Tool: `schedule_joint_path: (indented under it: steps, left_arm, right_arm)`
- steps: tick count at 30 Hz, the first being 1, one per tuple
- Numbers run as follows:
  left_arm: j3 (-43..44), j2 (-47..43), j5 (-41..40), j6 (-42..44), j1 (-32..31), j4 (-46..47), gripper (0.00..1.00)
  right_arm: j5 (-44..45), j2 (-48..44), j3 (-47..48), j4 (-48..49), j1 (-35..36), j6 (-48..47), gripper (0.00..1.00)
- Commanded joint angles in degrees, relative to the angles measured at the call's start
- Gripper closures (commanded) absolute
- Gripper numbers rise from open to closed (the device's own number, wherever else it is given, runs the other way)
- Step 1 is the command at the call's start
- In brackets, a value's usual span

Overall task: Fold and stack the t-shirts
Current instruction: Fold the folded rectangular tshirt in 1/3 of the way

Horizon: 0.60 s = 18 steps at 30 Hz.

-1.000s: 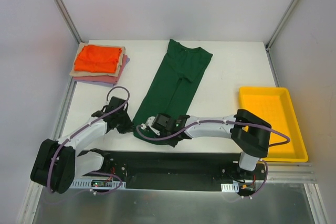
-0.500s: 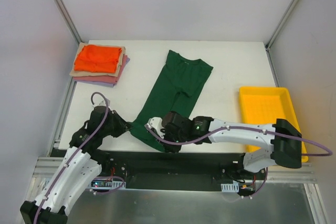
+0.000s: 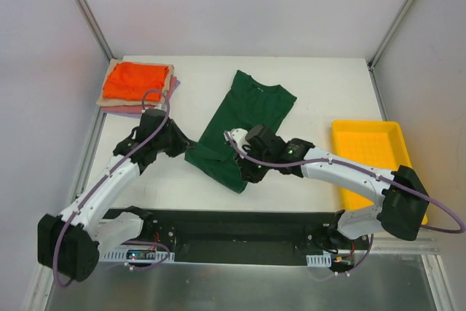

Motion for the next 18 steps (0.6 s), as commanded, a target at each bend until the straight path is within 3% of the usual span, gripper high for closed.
schedule_joint_path:
  steps: [1, 10, 18]
  left_arm:
    - [7.99, 9.76, 0.41, 3.66, -0.27, 9.73, 1.0]
    - [24.42, 33.67, 1.9, 7.61, -0.44, 11.5, 1.0]
    - [34.63, 47.66, 1.91, 10.25, -0.36, 11.32, 1.0]
  right_arm:
    - [2.82, -0.87, 1.37, -0.91, -5.51, -1.38, 0.94]
    - [3.0, 6.59, 4.62, 1.28, -16.41, -4.02, 0.94]
    - [2.04, 14.94, 7.17, 7.08, -21.95, -5.16, 0.92]
